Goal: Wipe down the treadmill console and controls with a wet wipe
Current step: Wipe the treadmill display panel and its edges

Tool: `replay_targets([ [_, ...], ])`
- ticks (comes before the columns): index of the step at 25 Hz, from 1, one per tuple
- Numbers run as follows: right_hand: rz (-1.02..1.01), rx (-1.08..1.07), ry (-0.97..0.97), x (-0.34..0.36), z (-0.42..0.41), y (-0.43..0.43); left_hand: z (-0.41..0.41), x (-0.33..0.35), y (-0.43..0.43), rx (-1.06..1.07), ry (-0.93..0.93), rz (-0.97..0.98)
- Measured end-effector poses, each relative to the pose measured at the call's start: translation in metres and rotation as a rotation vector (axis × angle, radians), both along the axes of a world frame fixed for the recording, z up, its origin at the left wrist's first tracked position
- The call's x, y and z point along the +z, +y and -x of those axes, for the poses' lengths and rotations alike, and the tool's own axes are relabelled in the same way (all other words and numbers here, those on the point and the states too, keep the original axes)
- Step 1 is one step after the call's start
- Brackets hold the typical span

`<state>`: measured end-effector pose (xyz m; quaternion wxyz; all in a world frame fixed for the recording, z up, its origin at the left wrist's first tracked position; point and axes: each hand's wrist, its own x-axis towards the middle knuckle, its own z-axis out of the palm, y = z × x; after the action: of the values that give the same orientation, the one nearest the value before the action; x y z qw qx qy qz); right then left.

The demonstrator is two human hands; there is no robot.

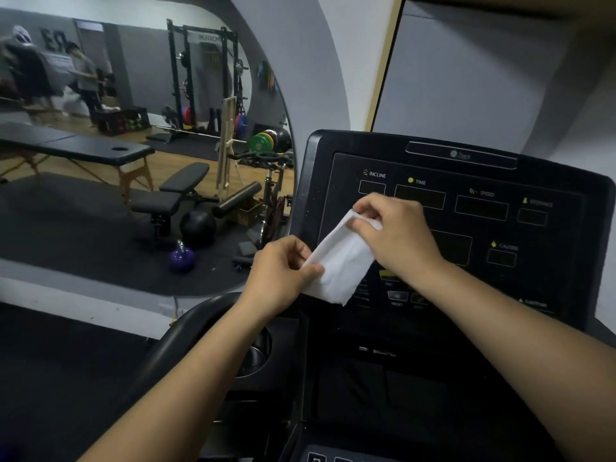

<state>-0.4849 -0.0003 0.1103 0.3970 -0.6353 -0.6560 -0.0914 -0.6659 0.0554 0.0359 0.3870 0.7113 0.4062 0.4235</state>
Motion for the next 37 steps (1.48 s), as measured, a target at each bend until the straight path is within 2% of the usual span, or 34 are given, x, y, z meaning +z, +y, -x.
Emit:
replay_targets([
  [3, -0.045, -0.080, -0.331, 0.014, 0.002, 0.025, -0.008, 0.000, 0.000, 0.167, 0.083, -0.088],
  [5, -0.078, -0.101, -0.475, 0.019, 0.003, 0.041, -0.014, 0.002, 0.003, 0.247, 0.080, -0.112],
  [9, -0.140, -0.108, -0.677, 0.018, -0.001, 0.058, -0.027, 0.002, 0.007, 0.319, 0.042, -0.093],
  [11, -0.248, -0.124, -0.761, 0.016, -0.001, 0.060, -0.030, -0.001, 0.009, 0.354, 0.027, -0.055],
  [14, -0.372, 0.016, -0.863, -0.003, 0.002, 0.053, -0.034, -0.004, 0.014, 0.393, 0.020, -0.033],
  [17, -0.252, 0.219, -0.855, -0.038, 0.003, 0.040, -0.035, -0.004, 0.016, 0.407, 0.031, -0.036],
  [20, -0.062, 0.188, -0.898, -0.054, -0.001, 0.039, -0.032, -0.005, 0.018, 0.356, 0.017, -0.053],
  [23, 0.058, 0.095, -1.002, -0.043, -0.006, 0.050, -0.028, -0.011, 0.019, 0.270, -0.170, -0.044],
  [25, 0.081, 0.021, -1.048, -0.020, -0.016, 0.066, -0.027, -0.016, 0.021, 0.316, -0.284, -0.075],
  [30, 0.110, -0.121, -1.025, 0.032, -0.026, 0.089, -0.032, -0.022, 0.031, 0.451, -0.469, -0.128],
  [33, 0.194, -0.101, -1.048, 0.004, -0.015, 0.074, -0.037, -0.025, 0.036, 0.389, -0.687, 0.021],
  [35, 0.252, -0.008, -1.093, -0.030, -0.008, 0.053, -0.039, -0.026, 0.040, 0.278, -0.814, 0.172],
  [37, 0.296, 0.123, -1.156, -0.064, -0.002, 0.030, -0.039, -0.030, 0.043, 0.179, -0.865, 0.240],
])
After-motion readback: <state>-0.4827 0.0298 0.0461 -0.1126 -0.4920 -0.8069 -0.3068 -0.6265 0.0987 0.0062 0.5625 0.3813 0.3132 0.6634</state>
